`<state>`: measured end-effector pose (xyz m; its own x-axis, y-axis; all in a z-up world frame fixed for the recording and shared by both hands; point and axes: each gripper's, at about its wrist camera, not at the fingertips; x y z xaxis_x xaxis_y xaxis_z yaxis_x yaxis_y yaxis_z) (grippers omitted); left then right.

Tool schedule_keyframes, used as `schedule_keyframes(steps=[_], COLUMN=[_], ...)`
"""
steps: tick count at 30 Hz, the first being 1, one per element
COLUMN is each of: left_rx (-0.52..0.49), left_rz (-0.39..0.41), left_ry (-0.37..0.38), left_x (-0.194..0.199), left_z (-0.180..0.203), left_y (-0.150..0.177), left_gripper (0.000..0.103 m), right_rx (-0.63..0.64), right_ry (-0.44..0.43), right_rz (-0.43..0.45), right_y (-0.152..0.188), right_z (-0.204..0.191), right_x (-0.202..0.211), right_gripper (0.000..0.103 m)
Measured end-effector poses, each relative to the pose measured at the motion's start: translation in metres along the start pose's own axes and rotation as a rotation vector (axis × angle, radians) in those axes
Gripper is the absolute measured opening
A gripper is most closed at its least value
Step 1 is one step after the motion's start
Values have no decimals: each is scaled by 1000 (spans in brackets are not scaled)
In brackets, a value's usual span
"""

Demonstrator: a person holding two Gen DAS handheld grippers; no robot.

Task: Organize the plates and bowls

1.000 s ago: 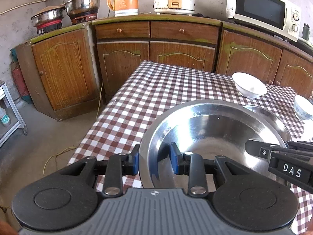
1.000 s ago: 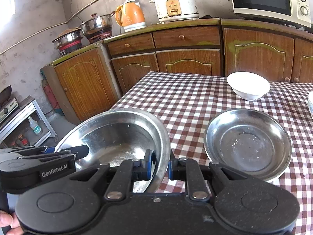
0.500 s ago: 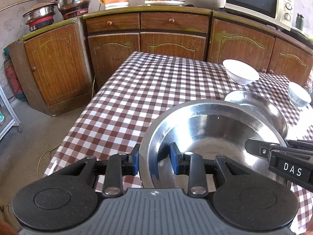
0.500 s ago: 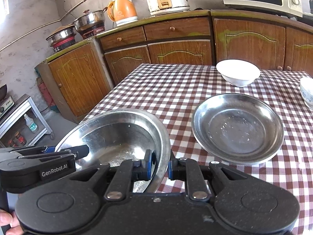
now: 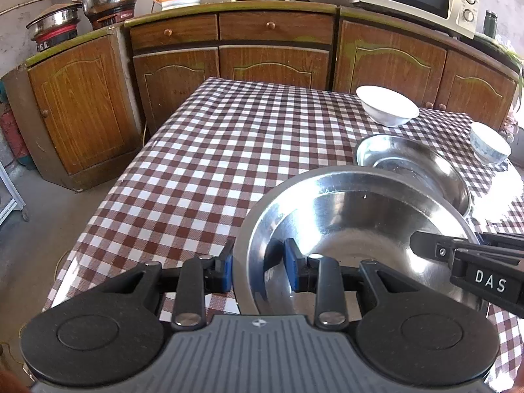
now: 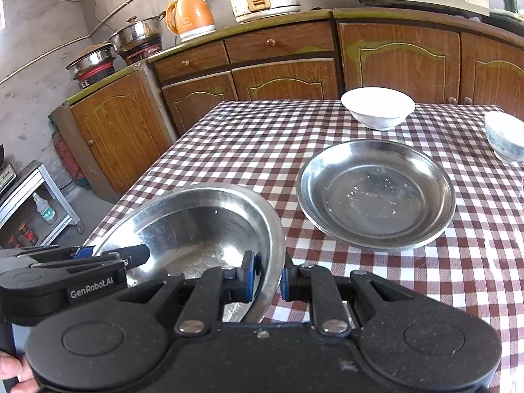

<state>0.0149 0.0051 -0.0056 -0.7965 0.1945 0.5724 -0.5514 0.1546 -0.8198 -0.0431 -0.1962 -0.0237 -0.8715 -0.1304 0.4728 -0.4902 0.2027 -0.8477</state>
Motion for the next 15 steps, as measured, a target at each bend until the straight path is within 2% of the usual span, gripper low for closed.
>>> schedule_keyframes(steps=[15], left_rx=[-18], left_rz=[-3], left_ry=[44], left_x=[3], left_z=[19], left_y=[7], left_gripper=[32], right_rx=[-18], right_ry=[45], right_rz=[6], right_y=[10], right_z=[16], right_x=[20], right_gripper=[20])
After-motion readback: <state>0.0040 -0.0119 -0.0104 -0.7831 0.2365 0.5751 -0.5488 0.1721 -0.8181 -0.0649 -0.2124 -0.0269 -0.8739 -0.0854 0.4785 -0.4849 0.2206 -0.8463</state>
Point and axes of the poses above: each gripper's, at about its wrist camera, not at the fingertips, and x roughly against the way its jaws point, z to its right, y to its underside, and after that the axes turned 9 degrees about z, right-handed
